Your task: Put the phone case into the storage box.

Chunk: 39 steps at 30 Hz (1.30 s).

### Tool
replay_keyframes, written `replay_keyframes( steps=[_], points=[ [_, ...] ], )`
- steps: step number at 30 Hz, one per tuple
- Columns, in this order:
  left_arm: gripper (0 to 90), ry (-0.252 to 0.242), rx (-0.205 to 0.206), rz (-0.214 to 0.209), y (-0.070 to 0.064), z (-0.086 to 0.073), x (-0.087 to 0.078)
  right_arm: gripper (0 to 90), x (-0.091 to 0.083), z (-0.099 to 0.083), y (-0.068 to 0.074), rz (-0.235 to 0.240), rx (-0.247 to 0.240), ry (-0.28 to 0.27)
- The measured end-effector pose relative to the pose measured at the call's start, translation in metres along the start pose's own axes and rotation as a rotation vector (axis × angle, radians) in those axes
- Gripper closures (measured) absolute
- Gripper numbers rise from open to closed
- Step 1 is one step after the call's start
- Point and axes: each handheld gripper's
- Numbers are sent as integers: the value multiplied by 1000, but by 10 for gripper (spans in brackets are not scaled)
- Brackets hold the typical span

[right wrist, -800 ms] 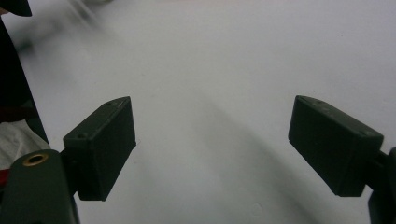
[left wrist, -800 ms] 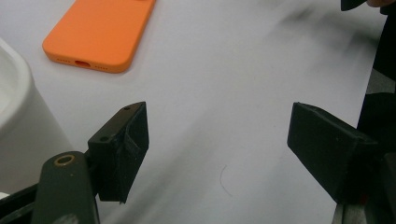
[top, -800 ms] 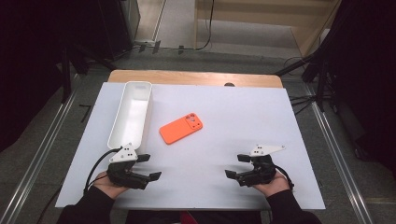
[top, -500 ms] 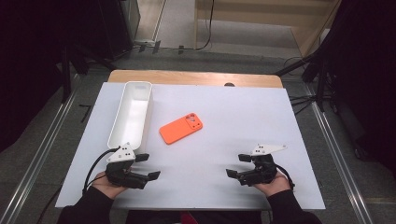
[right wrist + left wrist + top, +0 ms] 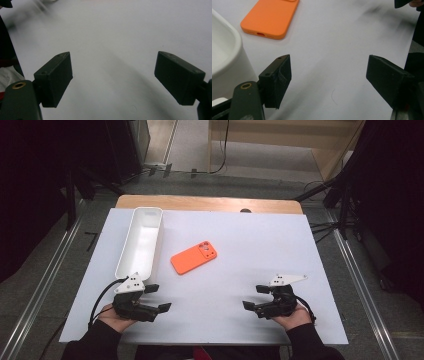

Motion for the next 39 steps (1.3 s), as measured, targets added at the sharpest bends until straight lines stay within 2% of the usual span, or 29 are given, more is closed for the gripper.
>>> replay_keyframes(
  steps=[15, 23, 26, 39],
  points=[
    [203, -3, -15, 11, 2, -1, 0, 135, 1, 1, -2, 2, 5, 4],
    [203, 3, -9, 8, 2, -1, 0, 136, 4, 2, -4, 12, -1, 9],
    [203, 1, -11, 6, 2, 0, 0, 135, 6, 4, -5, 30, 3, 13],
    [203, 6, -11, 1, 3, -1, 1, 135, 6, 16, -8, 22, -14, 5]
  ],
)
Point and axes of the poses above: each handheld gripper's, and its own axes: x roughly forward along the jaws, z roughly out of its top, y roughly to its left, and after that the axes turned 9 degrees about z, right-handed
